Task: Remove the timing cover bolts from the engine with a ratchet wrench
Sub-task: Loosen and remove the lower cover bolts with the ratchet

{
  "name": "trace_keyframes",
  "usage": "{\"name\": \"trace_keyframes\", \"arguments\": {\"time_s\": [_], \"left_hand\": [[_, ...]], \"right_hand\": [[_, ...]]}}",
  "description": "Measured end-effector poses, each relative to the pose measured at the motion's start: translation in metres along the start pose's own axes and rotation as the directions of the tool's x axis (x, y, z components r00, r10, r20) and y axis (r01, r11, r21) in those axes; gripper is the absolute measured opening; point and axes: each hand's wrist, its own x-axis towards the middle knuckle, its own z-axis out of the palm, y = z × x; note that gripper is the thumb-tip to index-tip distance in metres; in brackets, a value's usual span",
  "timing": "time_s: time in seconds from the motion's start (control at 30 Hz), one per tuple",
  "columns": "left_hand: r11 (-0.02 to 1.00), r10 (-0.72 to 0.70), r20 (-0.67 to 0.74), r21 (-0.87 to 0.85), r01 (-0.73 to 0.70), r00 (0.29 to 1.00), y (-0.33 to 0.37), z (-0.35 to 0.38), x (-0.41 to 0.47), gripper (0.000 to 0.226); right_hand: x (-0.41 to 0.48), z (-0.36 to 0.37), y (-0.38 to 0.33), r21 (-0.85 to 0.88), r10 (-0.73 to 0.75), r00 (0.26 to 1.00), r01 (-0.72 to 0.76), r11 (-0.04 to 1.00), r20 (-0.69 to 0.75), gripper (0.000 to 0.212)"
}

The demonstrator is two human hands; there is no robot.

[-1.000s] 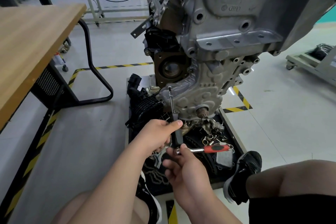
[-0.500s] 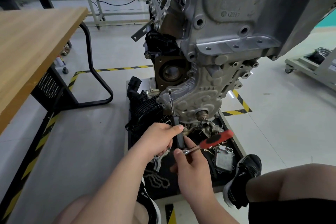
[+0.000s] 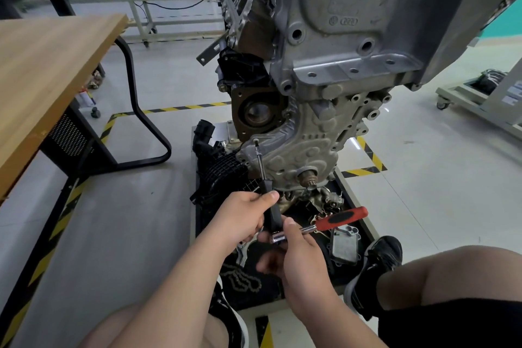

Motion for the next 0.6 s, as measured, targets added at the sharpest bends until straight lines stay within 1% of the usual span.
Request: {"name": "trace_keyframes", "arguments": {"time_s": [0.07, 0.13, 0.17, 0.23, 0.3, 0.37, 0.4, 0.43, 0.47, 0.5, 0.53, 0.57, 0.6], "left_hand": [[1.000, -0.006, 0.002, -0.009, 0.006, 1.000, -0.001, 0.000, 0.000, 0.050], [1.000, -0.019, -0.002, -0.016, 0.018, 1.000, -0.001, 0.001, 0.000, 0.046], [0.999, -0.027, -0.003, -0.023, 0.027, 1.000, -0.001, 0.001, 0.000, 0.049], [0.999, -0.038, 0.006, -0.029, 0.038, 0.999, -0.002, 0.002, 0.000, 0.052], [1.000, -0.024, 0.004, -0.019, 0.024, 1.000, -0.003, 0.002, 0.001, 0.046], [1.000, -0.005, -0.018, -0.011, 0.004, 1.000, -0.003, 0.002, 0.002, 0.042], [1.000, 0.004, -0.035, -0.003, -0.004, 0.999, -0.003, 0.003, 0.002, 0.040], [1.000, 0.011, -0.050, 0.007, -0.011, 0.999, -0.003, 0.003, 0.003, 0.039], [1.000, 0.015, -0.063, 0.020, -0.014, 0.998, -0.003, 0.003, 0.003, 0.040], [0.999, 0.019, -0.072, 0.036, -0.016, 0.997, -0.002, 0.003, 0.003, 0.042], [0.998, 0.023, -0.080, 0.053, -0.019, 0.997, -0.002, 0.004, 0.002, 0.044], [0.998, 0.023, -0.087, 0.062, -0.018, 0.996, -0.001, 0.004, 0.002, 0.046], [0.998, 0.019, -0.094, 0.065, -0.013, 0.995, 0.000, 0.005, 0.001, 0.047]], "right_hand": [[0.002, -0.001, -0.001, 0.094, 0.047, 0.999, -0.048, 0.994, 0.020, 0.049], [0.004, -0.002, -0.001, 0.266, 0.136, 0.989, -0.148, 0.953, 0.063, 0.046], [0.005, -0.003, -0.001, 0.362, 0.190, 0.977, -0.214, 0.907, 0.101, 0.042], [0.007, -0.004, 0.001, 0.502, 0.261, 0.948, -0.318, 0.804, 0.182, 0.044], [0.010, -0.006, 0.006, 0.538, 0.271, 0.936, -0.352, 0.766, 0.225, 0.047], [0.011, -0.007, 0.009, 0.498, 0.254, 0.939, -0.338, 0.798, 0.230, 0.044], [0.012, -0.009, 0.010, 0.438, 0.229, 0.949, -0.305, 0.846, 0.217, 0.042], [0.012, -0.011, 0.009, 0.331, 0.186, 0.964, -0.241, 0.912, 0.191, 0.041], [0.010, -0.015, 0.008, 0.155, 0.104, 0.981, -0.130, 0.979, 0.163, 0.038], [0.009, -0.020, 0.005, -0.078, -0.014, 0.990, 0.025, 0.997, 0.142, 0.032], [0.008, -0.025, -0.001, -0.339, -0.139, 0.979, 0.183, 0.923, 0.150, 0.030], [0.010, -0.029, -0.006, -0.591, -0.242, 0.950, 0.312, 0.744, 0.196, 0.045], [0.012, -0.033, -0.010, -0.782, -0.293, 0.913, 0.398, 0.480, 0.285, 0.061]]}}
